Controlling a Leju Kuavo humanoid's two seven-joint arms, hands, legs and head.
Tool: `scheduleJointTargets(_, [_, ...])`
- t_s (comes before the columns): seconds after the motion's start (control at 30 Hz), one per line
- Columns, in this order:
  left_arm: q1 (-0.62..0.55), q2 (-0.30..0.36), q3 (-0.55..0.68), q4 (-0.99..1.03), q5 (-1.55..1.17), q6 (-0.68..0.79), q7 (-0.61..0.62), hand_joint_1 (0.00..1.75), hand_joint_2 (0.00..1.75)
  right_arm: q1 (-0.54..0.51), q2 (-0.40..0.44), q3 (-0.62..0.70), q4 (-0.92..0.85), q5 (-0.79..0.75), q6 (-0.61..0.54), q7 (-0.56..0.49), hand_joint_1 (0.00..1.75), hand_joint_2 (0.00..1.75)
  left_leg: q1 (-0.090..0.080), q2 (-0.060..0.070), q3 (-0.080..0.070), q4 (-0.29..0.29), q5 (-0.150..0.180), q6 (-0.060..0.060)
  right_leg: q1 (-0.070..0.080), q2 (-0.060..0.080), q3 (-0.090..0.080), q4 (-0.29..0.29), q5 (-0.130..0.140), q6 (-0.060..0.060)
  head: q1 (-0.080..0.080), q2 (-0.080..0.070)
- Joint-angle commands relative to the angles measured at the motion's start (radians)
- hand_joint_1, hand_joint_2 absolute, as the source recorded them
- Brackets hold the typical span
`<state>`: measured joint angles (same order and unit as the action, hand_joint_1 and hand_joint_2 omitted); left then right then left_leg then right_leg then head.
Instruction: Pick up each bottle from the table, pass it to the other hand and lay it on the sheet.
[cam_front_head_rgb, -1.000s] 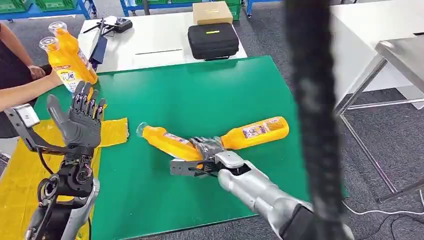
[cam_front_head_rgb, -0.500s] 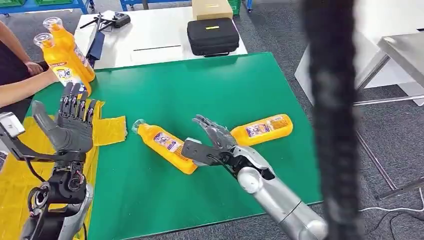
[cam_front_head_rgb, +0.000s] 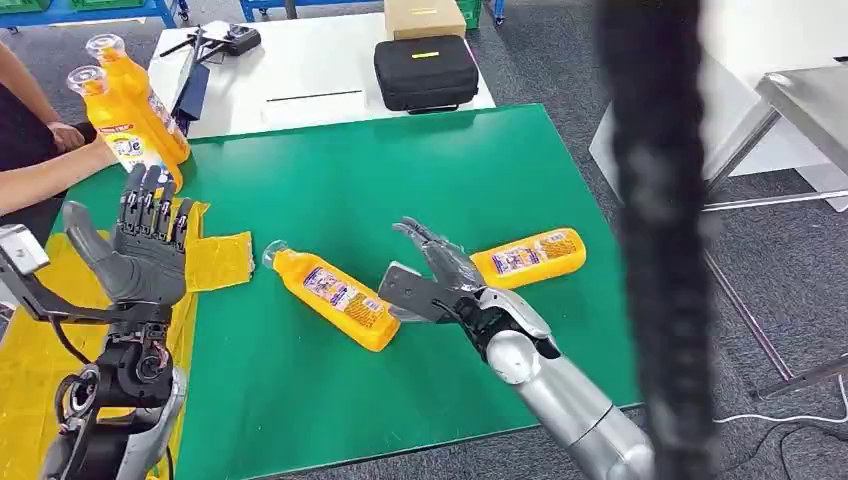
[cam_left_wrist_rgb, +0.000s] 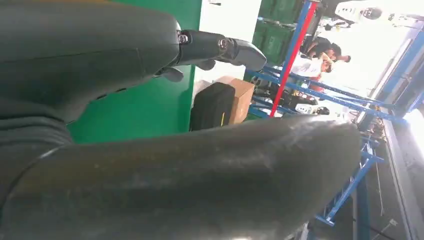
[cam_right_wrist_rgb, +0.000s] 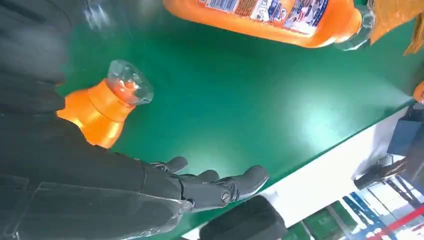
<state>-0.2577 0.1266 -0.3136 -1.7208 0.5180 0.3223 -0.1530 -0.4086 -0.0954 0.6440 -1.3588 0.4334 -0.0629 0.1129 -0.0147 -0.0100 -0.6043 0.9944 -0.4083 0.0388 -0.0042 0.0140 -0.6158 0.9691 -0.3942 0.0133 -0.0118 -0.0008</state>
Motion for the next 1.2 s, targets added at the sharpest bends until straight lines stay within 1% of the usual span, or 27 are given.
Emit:
scheduleJointTargets(0.03, [-0.040, 0.008, -0.025, 0.057, 0.001, -0.002, 0.004, 0.00, 0.00, -0.028, 0.011, -0.033, 0.066, -0.067, 0.021, 0.006, 0.00, 1.75, 0.001, 0.000, 0.002, 0.000, -0.001, -0.002, 0.001, -0.002, 0.002, 0.000, -0.001, 0.000, 0.000, 0.000])
scheduleJointTargets(0.1, [-0.053, 0.003, -0.038, 0.069, 0.003, -0.006, 0.006, 0.00, 0.00, -0.067, 0.032, -0.027, 0.149, -0.070, 0.006, 0.002, 0.00, 1.75, 0.000, 0.000, 0.001, 0.000, 0.000, -0.002, 0.000, -0.001, 0.002, 0.000, 0.000, 0.000, 0.000, 0.000])
scheduleJointTargets(0.13, [-0.060, 0.002, -0.050, 0.071, -0.005, -0.009, 0.002, 0.00, 0.00, -0.096, 0.043, -0.017, 0.209, -0.061, -0.001, 0.004, 0.00, 1.75, 0.001, 0.000, 0.003, 0.001, -0.002, -0.003, 0.001, -0.002, 0.004, 0.000, -0.001, 0.000, 0.000, 0.000])
scheduleJointTargets(0.17, [-0.064, 0.000, -0.055, 0.070, -0.014, -0.004, 0.001, 0.00, 0.00, -0.118, 0.039, -0.004, 0.248, -0.044, -0.003, 0.007, 0.00, 1.75, 0.001, 0.001, 0.003, 0.001, -0.001, -0.003, 0.001, -0.001, 0.003, 0.000, -0.001, 0.000, 0.000, 0.000])
scheduleJointTargets(0.23, [-0.064, 0.000, -0.059, 0.065, -0.019, 0.000, 0.003, 0.00, 0.00, -0.124, 0.034, -0.008, 0.266, -0.042, -0.002, 0.002, 0.00, 1.75, 0.000, 0.001, 0.001, 0.000, 0.000, -0.002, 0.000, 0.000, 0.001, 0.000, 0.000, 0.000, 0.000, 0.000])
scheduleJointTargets(0.27, [-0.063, 0.000, -0.059, 0.064, -0.019, 0.000, 0.003, 0.00, 0.00, -0.124, 0.032, -0.009, 0.266, -0.042, -0.003, 0.000, 0.00, 1.75, 0.001, 0.001, 0.003, 0.001, -0.001, -0.003, 0.001, 0.000, 0.003, 0.000, -0.001, 0.000, -0.001, 0.000])
scheduleJointTargets(0.3, [-0.063, 0.005, -0.062, 0.061, -0.025, 0.001, 0.005, 0.00, 0.00, -0.129, 0.007, 0.014, 0.261, 0.019, -0.019, 0.016, 0.00, 1.75, 0.001, 0.000, 0.002, 0.000, -0.001, -0.002, 0.001, -0.001, 0.003, 0.000, -0.001, 0.000, 0.000, 0.000])
scheduleJointTargets(0.4, [-0.034, 0.023, -0.046, 0.052, -0.036, 0.003, 0.020, 0.00, 0.00, -0.102, -0.125, 0.020, 0.167, 0.108, 0.086, 0.053, 0.00, 1.75, 0.001, -0.002, 0.003, 0.001, -0.001, -0.003, 0.001, -0.003, 0.004, 0.000, -0.002, 0.000, 0.000, 0.000])
scheduleJointTargets(0.43, [-0.023, 0.027, -0.038, 0.053, -0.037, -0.006, 0.020, 0.00, 0.00, -0.079, -0.154, -0.011, 0.133, 0.112, 0.106, 0.039, 0.00, 1.75, 0.001, -0.003, 0.004, 0.001, -0.002, -0.003, 0.001, -0.005, 0.006, 0.000, -0.003, 0.001, 0.000, 0.000])
scheduleJointTargets(0.47, [-0.008, 0.029, -0.026, 0.053, -0.037, -0.014, 0.017, 0.00, 0.00, -0.057, -0.206, -0.028, 0.091, 0.156, 0.126, 0.033, 0.00, 1.75, 0.001, -0.004, 0.004, 0.000, -0.001, -0.003, 0.001, -0.005, 0.005, -0.001, -0.003, 0.001, 0.000, 0.000])
scheduleJointTargets(0.5, [0.019, 0.036, -0.008, 0.051, -0.031, -0.016, 0.015, 0.00, 0.00, -0.037, -0.287, -0.033, 0.046, 0.196, 0.136, 0.008, 0.00, 1.75, 0.000, -0.005, 0.003, -0.001, -0.001, -0.002, 0.000, -0.006, 0.005, -0.001, -0.002, 0.001, -0.001, 0.000])
scheduleJointTargets(0.53, [0.040, 0.045, 0.006, 0.051, -0.025, -0.023, 0.006, 0.00, 0.00, -0.012, -0.345, -0.062, 0.012, 0.199, 0.129, -0.007, 0.00, 1.75, 0.000, -0.006, 0.004, 0.000, -0.001, -0.002, 0.000, -0.008, 0.007, -0.001, -0.003, 0.001, 0.000, 0.000])
scheduleJointTargets(0.57, [0.057, 0.048, 0.021, 0.051, -0.015, -0.029, -0.001, 0.00, 0.00, 0.007, -0.398, -0.079, -0.022, 0.234, 0.123, -0.024, 0.00, 1.75, -0.001, -0.008, 0.002, -0.001, 0.000, -0.001, 0.000, -0.008, 0.005, -0.001, -0.003, 0.001, -0.001, 0.000])
scheduleJointTargets(0.6, [0.071, 0.050, 0.035, 0.053, -0.005, -0.040, -0.009, 0.00, 0.00, 0.043, -0.439, -0.127, -0.063, 0.240, 0.127, -0.034, 0.00, 1.75, -0.001, -0.010, 0.004, 0.000, -0.002, -0.002, 0.000, -0.010, 0.007, -0.001, -0.004, 0.002, -0.001, 0.000])
scheduleJointTargets(0.63, [0.090, 0.045, 0.055, 0.050, -0.003, -0.045, -0.015, 0.00, 0.00, 0.084, -0.494, -0.182, -0.106, 0.289, 0.115, -0.055, 0.00, 1.75, -0.002, -0.010, 0.001, 0.000, 0.000, -0.001, -0.001, -0.009, 0.003, -0.001, -0.003, 0.002, 0.000, 0.000])
scheduleJointTargets(0.67, [0.098, 0.042, 0.065, 0.046, 0.000, -0.047, -0.018, 0.00, 0.00, 0.099, -0.528, -0.206, -0.119, 0.310, 0.102, -0.064, 0.00, 1.75, -0.002, -0.012, 0.002, 0.000, -0.002, -0.002, -0.001, -0.012, 0.006, -0.001, -0.005, 0.002, 0.000, 0.000])
scheduleJointTargets(0.73, [0.103, 0.035, 0.073, 0.042, 0.001, -0.048, -0.019, 0.00, 0.00, 0.117, -0.554, -0.254, -0.123, 0.334, 0.082, -0.089, 0.00, 1.75, -0.003, -0.011, -0.002, 0.000, -0.001, 0.000, -0.002, -0.009, 0.001, -0.001, -0.002, 0.001, 0.000, 0.000])
scheduleJointTargets(0.77, [0.103, 0.030, 0.073, 0.040, 0.001, -0.051, -0.018, 0.00, 0.00, 0.124, -0.564, -0.278, -0.126, 0.308, 0.089, -0.112, 0.00, 1.75, -0.003, -0.012, 0.000, 0.001, -0.002, -0.001, -0.002, -0.011, 0.004, 0.000, -0.004, 0.002, 0.000, 0.000])
scheduleJointTargets(0.87, [0.100, 0.011, 0.072, 0.034, -0.001, -0.054, -0.013, 0.00, 0.00, 0.137, -0.584, -0.317, -0.140, 0.290, 0.113, -0.140, 0.00, 1.75, -0.004, -0.010, -0.001, 0.001, -0.003, 0.001, -0.004, -0.008, 0.002, 0.000, -0.005, 0.004, 0.000, 0.000])
scheduleJointTargets(0.93, [0.101, 0.005, 0.072, 0.027, -0.005, -0.054, -0.008, 0.00, 0.00, 0.127, -0.585, -0.316, -0.134, 0.299, 0.131, -0.145, 0.00, 1.75, -0.003, -0.010, 0.000, 0.002, -0.005, 0.000, -0.003, -0.008, 0.004, 0.001, -0.006, 0.004, -0.001, 0.000])
scheduleJointTargets(0.97, [0.101, 0.004, 0.073, 0.025, -0.006, -0.054, -0.007, 0.00, 0.00, 0.121, -0.589, -0.307, -0.129, 0.305, 0.147, -0.148, 0.00, 1.75, -0.004, -0.008, -0.002, 0.001, -0.003, 0.002, -0.004, -0.006, 0.001, 0.000, -0.004, 0.004, 0.000, 0.000])
scheduleJointTargets(1.03, [0.103, 0.003, 0.074, 0.019, -0.009, -0.055, -0.004, 0.00, 0.00, 0.090, -0.581, -0.287, -0.090, 0.319, 0.163, -0.155, 0.00, 1.75, -0.003, -0.006, 0.000, 0.002, -0.005, 0.000, -0.003, -0.005, 0.003, 0.000, -0.005, 0.004, -0.001, 0.000])
scheduleJointTargets(1.07, [0.103, 0.003, 0.075, 0.018, -0.010, -0.055, -0.002, 0.00, 0.00, 0.077, -0.576, -0.278, -0.071, 0.323, 0.164, -0.159, 0.00, 1.75, -0.003, -0.006, -0.002, 0.001, -0.003, 0.002, -0.003, -0.004, 0.001, -0.001, -0.003, 0.004, 0.000, 0.000])
scheduleJointTargets(1.13, [0.104, 0.003, 0.076, 0.018, -0.011, -0.056, 0.000, 0.00, 0.00, 0.059, -0.573, -0.262, -0.048, 0.333, 0.167, -0.165, 0.00, 1.75, -0.003, -0.004, 0.000, 0.000, -0.003, 0.001, -0.003, -0.003, 0.002, -0.001, -0.003, 0.004, -0.001, 0.000])
scheduleJointTargets(1.2, [0.101, 0.002, 0.074, 0.019, -0.013, -0.056, 0.003, 0.00, 0.00, 0.023, -0.551, -0.238, 0.003, 0.337, 0.176, -0.175, 0.00, 1.75, -0.003, -0.003, 0.000, 0.001, -0.004, 0.001, -0.003, -0.003, 0.002, -0.001, -0.003, 0.004, 0.000, 0.000])
